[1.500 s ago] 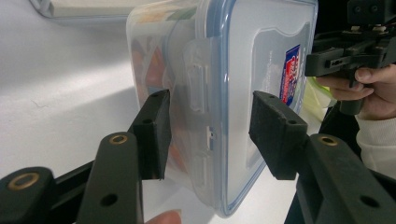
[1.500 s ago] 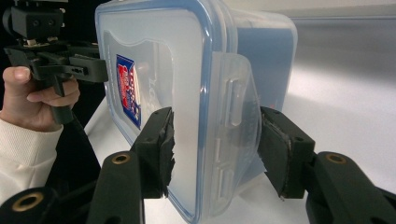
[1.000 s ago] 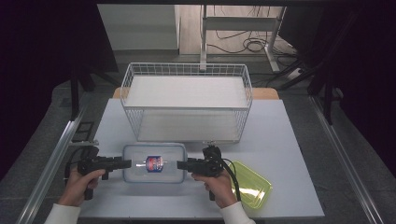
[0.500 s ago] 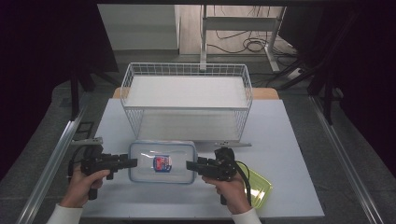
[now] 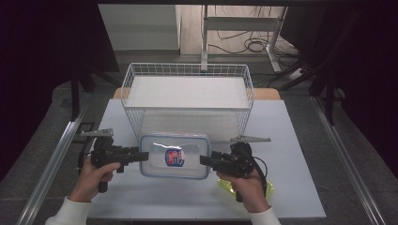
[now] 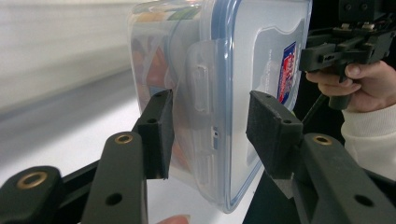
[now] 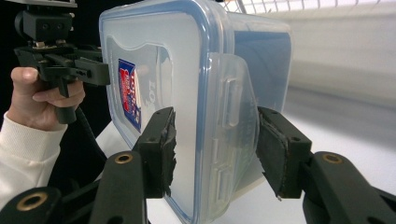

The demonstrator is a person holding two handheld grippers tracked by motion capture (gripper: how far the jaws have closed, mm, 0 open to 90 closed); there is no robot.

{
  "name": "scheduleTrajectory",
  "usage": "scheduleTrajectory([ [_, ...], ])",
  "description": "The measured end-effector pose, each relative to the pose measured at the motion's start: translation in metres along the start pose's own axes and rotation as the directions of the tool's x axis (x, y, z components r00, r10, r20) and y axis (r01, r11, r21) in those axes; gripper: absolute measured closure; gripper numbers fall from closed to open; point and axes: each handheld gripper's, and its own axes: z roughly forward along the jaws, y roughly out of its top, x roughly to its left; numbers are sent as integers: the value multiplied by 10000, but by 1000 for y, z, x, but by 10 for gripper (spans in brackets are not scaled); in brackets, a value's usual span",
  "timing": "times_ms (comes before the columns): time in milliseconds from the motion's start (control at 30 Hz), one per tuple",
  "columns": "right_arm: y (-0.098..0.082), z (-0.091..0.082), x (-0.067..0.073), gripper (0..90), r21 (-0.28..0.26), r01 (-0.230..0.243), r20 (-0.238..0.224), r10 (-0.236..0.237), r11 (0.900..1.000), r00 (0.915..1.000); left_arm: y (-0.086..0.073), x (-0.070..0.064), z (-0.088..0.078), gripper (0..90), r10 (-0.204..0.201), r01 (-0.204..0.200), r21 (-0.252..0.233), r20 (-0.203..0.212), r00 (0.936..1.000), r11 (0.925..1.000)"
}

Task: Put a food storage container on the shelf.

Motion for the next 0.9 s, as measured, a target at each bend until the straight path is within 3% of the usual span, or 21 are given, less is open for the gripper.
scheduleTrajectory([
  [300,22,-29,0,493,-314,290,218,-284,9991,9994,33,-18,8,527,449,-449,-118,78,9990,9989],
  [533,53,-49,5,493,-552,761,356,-742,9956,9966,65,-31,6,527,786,-784,-329,75,9969,9964],
  [700,73,-52,4,493,-508,958,289,-944,9941,9951,83,-33,4,527,887,-888,-365,-53,9960,9954],
  [900,98,-46,-4,492,-400,916,148,-911,9950,9957,104,-25,2,527,770,-777,-441,-181,9969,9960],
])
